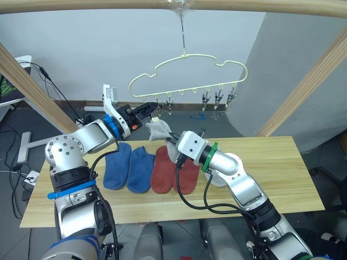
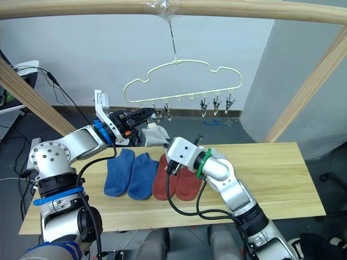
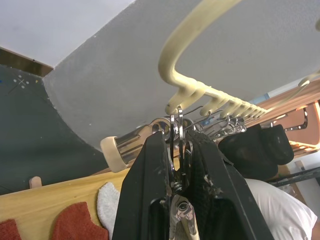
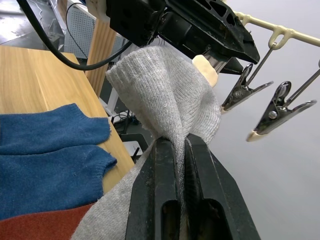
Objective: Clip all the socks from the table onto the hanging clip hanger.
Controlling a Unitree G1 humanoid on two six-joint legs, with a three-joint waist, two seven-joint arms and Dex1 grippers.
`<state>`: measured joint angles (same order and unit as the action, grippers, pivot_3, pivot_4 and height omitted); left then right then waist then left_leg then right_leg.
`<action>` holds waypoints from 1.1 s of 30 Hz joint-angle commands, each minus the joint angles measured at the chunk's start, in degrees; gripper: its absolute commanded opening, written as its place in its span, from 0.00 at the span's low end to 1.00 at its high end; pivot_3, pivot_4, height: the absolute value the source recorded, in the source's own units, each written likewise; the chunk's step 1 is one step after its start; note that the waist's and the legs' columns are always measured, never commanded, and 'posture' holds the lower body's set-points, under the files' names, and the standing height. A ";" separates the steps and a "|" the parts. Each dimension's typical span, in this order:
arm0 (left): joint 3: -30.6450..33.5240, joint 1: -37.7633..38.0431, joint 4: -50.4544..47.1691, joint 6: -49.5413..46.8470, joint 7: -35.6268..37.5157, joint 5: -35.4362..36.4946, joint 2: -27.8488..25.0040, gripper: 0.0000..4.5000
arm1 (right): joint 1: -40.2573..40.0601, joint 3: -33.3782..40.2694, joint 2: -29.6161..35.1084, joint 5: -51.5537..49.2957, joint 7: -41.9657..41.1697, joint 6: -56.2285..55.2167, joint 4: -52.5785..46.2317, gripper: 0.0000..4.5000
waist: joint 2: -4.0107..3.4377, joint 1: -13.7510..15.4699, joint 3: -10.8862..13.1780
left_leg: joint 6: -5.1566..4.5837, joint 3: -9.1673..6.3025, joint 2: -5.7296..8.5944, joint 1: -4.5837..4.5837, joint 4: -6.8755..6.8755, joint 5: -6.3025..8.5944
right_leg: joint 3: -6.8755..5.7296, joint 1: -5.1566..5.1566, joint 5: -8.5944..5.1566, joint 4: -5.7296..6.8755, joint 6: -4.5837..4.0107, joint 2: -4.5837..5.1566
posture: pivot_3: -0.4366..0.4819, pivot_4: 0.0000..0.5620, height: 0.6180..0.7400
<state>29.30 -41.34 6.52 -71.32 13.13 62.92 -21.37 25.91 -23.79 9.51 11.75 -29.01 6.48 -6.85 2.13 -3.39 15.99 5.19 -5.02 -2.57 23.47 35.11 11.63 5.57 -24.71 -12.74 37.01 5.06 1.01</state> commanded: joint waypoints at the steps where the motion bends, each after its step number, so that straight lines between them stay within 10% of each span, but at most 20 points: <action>1: 0.38 -0.72 -0.41 -0.23 0.92 1.61 -1.46 0.05 | -1.62 0.63 0.44 -1.96 -0.81 -2.63 -3.53 0.01 | 0.00 0.01 0.00 | 0.00 0.00 0.00 0.00 0.00 0.00 | 0.00 0.00 0.00 0.00 0.00 0.00 | 0.47 0.44 1.00; 33: 0.63 -0.64 -0.84 -1.35 -1.01 7.36 -2.34 0.05 | -1.90 -0.19 -0.69 -0.88 1.91 -5.40 0.54 0.01 | 0.00 0.04 0.00 | 0.00 0.00 0.00 0.00 0.00 0.00 | 0.00 0.00 0.00 0.01 -0.01 0.00 | 0.48 0.43 1.00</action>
<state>29.42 -41.75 7.43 -72.45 11.86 68.43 -23.08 23.34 -24.27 9.40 10.61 -27.74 2.76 -5.63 2.13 -3.35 15.98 5.19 -5.03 -2.57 23.47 35.11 11.62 5.57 -24.71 -12.73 37.02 5.05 1.01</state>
